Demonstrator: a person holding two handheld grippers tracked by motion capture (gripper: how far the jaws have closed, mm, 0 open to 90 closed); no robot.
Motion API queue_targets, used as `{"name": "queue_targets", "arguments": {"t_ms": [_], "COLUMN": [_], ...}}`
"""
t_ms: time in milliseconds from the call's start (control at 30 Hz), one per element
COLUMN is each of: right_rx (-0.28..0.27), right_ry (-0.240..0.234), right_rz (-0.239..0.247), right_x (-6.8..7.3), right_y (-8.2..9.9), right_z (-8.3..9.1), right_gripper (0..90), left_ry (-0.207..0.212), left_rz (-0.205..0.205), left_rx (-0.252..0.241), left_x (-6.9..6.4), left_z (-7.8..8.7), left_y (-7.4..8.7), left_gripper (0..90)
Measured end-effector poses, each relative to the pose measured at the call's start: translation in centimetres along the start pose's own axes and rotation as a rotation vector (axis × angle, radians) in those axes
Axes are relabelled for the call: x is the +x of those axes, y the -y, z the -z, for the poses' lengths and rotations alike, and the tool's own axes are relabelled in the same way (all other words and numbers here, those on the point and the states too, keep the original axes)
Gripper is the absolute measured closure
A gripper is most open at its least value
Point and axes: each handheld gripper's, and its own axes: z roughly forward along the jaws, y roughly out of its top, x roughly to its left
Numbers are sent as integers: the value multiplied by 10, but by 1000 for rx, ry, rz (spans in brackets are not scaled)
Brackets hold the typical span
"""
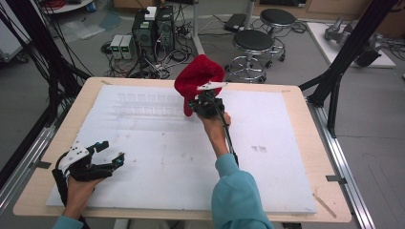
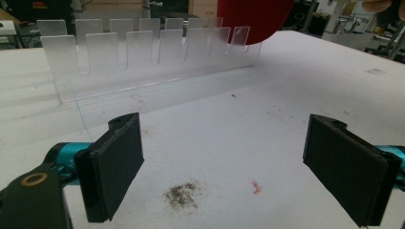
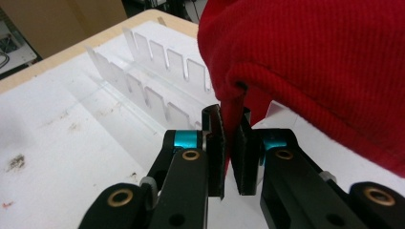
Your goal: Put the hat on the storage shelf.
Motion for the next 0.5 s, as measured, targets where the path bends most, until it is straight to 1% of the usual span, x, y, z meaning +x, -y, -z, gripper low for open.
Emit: {"name": "queue_targets", "arguments": {"t_ms": [67,100,300,367,500], "right_rx": [8,1,6,9,11], "right_ry": [-2,-1,-7,-14,-17], "right_rz": [-4,-4,-15,-26,-29], "right_x": [1,0,-1,-1,-2], "right_y": [1,1,3,4,6], "right_z": [-3,-3,-2,-2,-1], "right_gripper": [855,855,855,854,841], "left_ry": [-1,1,-4,-6,-12], "left_rz": [0,-1,-5,-5,-12], "left_rx": [1,1,8,9,7], "left_x": [0,0,0,0,-1], "left_z": [0,0,0,0,-1], "left_y": [0,0,0,0,0], "left_gripper": [138,138,139,140,141]}}
